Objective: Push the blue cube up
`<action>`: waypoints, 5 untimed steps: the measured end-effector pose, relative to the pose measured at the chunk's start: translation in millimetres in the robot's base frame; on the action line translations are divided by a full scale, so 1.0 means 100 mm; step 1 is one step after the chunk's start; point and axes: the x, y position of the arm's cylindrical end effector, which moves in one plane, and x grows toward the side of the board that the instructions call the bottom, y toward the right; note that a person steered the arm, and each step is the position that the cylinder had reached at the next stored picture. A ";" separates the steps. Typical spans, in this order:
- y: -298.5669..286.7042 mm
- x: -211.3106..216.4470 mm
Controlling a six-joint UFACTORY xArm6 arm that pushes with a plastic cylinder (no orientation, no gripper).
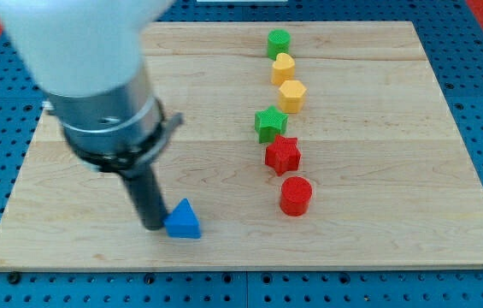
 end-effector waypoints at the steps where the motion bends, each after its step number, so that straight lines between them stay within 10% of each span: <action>1: 0.64 0.00; 4: 0.80 0.15; 5: -0.03 -0.62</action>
